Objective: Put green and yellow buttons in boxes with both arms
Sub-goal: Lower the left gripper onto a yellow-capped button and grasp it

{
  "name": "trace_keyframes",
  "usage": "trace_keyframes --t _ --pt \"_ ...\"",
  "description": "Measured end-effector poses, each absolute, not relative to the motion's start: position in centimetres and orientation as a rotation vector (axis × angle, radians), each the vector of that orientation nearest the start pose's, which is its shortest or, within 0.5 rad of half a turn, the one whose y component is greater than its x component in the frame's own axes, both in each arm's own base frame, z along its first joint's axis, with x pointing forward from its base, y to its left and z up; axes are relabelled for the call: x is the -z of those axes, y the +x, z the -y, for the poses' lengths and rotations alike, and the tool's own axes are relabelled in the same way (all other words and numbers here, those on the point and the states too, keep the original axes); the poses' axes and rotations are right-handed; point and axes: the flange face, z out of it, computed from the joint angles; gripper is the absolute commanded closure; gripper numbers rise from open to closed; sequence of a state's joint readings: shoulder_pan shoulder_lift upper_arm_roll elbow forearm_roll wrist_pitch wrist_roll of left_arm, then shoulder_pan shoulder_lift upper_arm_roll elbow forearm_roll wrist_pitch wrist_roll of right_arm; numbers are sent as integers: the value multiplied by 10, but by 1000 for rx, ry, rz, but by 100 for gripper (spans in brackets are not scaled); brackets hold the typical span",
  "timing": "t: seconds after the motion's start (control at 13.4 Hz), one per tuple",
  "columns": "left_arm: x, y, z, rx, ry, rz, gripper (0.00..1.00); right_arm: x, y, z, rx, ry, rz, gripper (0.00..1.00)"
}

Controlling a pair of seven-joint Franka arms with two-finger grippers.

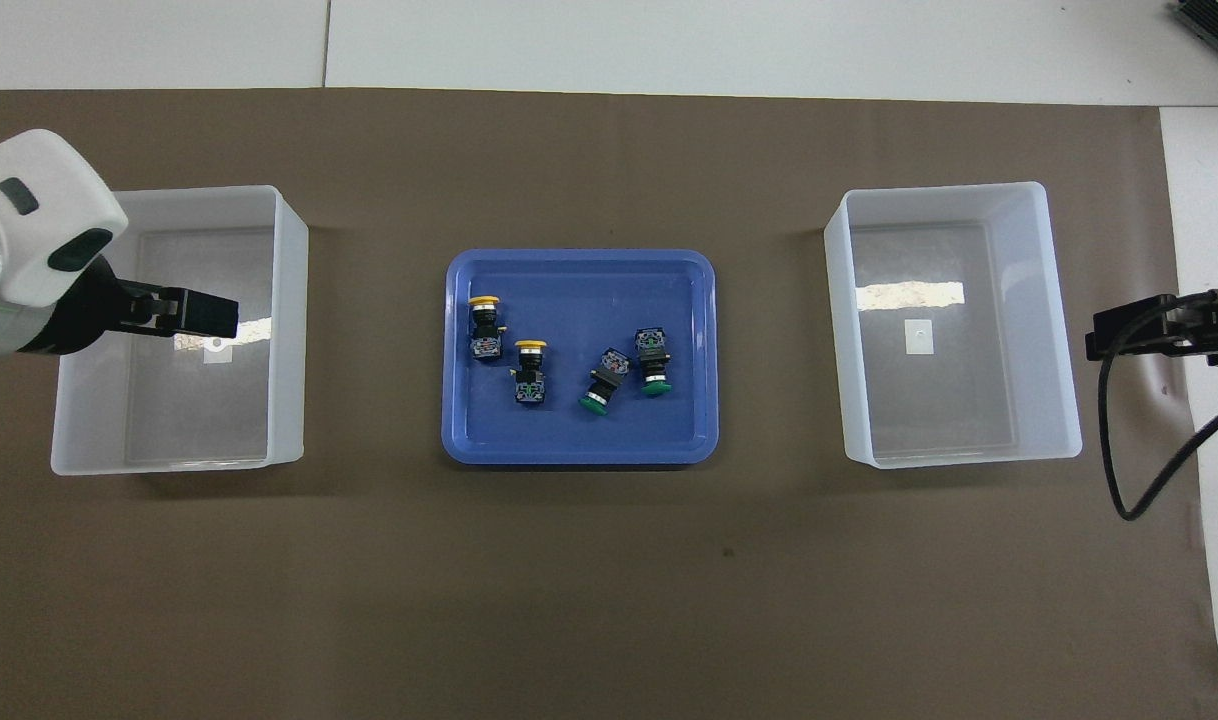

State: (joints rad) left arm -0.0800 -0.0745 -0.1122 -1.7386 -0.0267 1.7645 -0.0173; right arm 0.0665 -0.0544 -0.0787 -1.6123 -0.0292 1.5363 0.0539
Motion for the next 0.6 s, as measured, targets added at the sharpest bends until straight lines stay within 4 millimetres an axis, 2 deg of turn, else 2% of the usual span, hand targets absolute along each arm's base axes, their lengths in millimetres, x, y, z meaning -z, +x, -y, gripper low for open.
trace_keyframes --t 0.15,0.45,0.6 --pt "-579 537 134 190 -3152 -334 0 -632 533 11 -35 -3165 -105 0" --pt "-507 540 190 191 -3171 -335 0 -630 535 10 -20 -3165 -102 0" --pt "-478 545 217 201 -3185 -320 0 -630 534 10 -23 -3165 -102 0"
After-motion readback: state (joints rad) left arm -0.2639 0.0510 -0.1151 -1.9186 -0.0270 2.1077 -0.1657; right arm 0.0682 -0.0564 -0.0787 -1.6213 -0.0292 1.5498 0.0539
